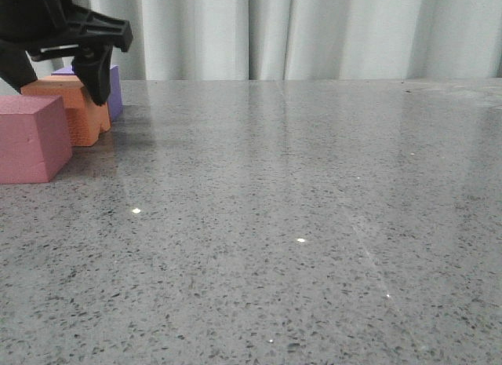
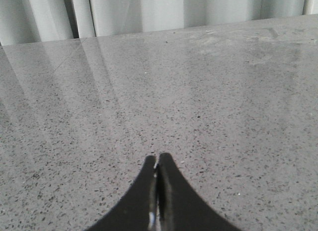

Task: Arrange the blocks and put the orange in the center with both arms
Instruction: 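Open the left gripper and raise it away from the cubes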

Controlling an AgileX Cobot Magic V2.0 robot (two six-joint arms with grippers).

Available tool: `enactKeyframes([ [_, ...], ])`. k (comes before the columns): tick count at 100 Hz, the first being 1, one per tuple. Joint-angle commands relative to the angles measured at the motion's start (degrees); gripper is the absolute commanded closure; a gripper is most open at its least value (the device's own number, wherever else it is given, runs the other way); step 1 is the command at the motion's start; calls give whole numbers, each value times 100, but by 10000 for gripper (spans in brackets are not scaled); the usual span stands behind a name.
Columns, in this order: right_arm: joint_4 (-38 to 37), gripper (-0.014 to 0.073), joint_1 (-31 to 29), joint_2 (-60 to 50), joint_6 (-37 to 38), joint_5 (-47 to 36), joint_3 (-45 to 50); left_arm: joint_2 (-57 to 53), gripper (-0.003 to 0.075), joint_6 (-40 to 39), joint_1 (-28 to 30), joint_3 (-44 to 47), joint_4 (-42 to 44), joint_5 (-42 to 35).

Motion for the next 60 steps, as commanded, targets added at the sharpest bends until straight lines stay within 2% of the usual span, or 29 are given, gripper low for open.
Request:
enactKeyframes([
  [1, -19, 661, -30, -150, -52, -481, -83, -400, 183, 15, -5, -167, 153, -63],
  [36, -19, 661, -30, -150, -52, -481, -83, -1256, 196, 164, -5, -748, 329, 651],
  [46, -19, 661, -30, -150, -52, -481, -83, -1703, 237, 164, -5, -748, 419, 714],
  [60, -19, 661, -30, -150, -52, -481, -83, -2281, 336, 164, -5, -748, 652, 968],
])
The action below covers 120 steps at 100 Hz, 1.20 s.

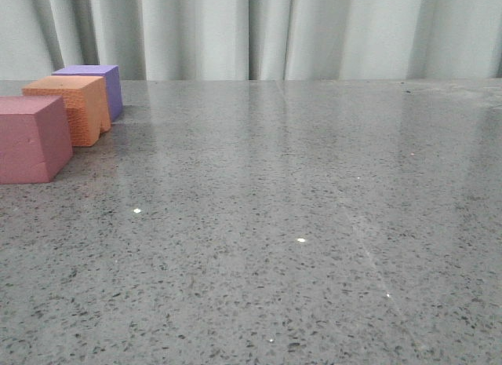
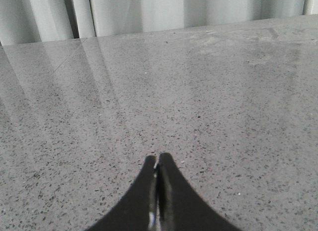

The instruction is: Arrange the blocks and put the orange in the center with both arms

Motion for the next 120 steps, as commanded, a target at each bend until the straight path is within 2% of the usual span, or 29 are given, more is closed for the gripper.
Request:
enactKeyframes([
  [1, -19, 661, -30, -150, -52, -481, -83, -521, 350, 19, -5, -202, 298, -15],
  [9, -19, 661, -30, -150, -52, -481, -83, -852, 452, 19, -5, -122, 461, 121],
  [25, -19, 661, -30, -150, -52, -481, -83, -1402, 743, 19, -5, 154, 725, 347],
  [38, -19, 661, -30, -150, -52, -481, -83, -1809, 733, 106, -5, 428, 726, 416],
  [61, -19, 661, -30, -150, -52, -481, -83, -2524, 733, 383, -5, 918, 111, 566],
  [80, -19, 661, -30, -150, -52, -481, -83, -2924, 733, 410, -5, 1156, 110, 817],
  [108, -19, 661, -30, -150, -52, -481, -83, -2912, 733, 410, -5, 1156, 123, 973],
  [120, -19, 661, -30, -150, -52, -481, -83, -2912, 733, 421, -5, 1156, 552, 973],
])
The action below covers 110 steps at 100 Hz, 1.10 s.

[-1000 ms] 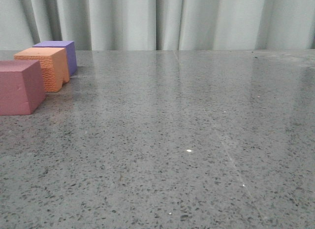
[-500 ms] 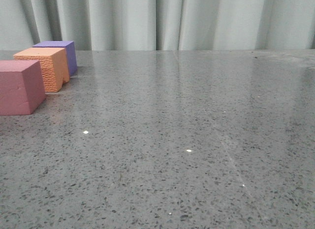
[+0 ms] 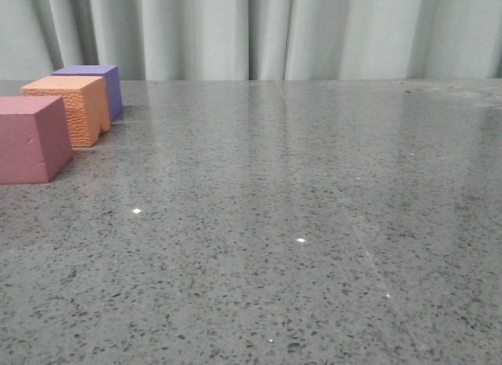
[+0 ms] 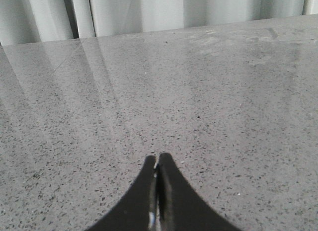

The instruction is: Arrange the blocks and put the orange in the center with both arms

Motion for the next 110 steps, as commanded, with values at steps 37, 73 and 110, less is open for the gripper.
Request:
enactKeyframes([
  [37, -19, 661, -30, -150, -52, -481, -83, -722, 733, 629, 0, 1222, 562, -2470],
  [73, -19, 661, -30, -150, -52, -481, -83, -2557, 733, 1185, 1380, 3958, -764, -4522],
  [110, -19, 661, -30, -150, -52, -481, -83, -4382, 733, 1740, 2572, 6214, -1646, -6487],
])
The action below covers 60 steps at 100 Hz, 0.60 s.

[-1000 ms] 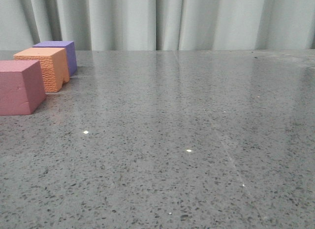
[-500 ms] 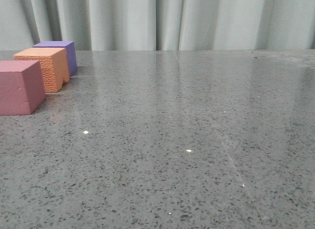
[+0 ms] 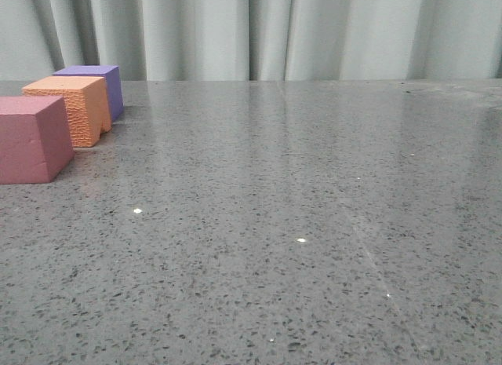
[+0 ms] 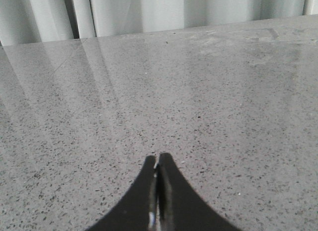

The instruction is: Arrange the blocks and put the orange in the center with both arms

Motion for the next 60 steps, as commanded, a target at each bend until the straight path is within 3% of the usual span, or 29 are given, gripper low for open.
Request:
enactKeyframes([
  [1, -19, 661, -30, -150, -52, -481, -83, -290, 733, 29, 113, 254, -109, -859],
  [28, -19, 661, -30, -145, -52, -480, -83, -735, 733, 29, 126, 867, -407, -996],
  [60, -19, 661, -30, -145, -52, -480, -83, -746, 733, 41, 126, 868, -603, -1009],
])
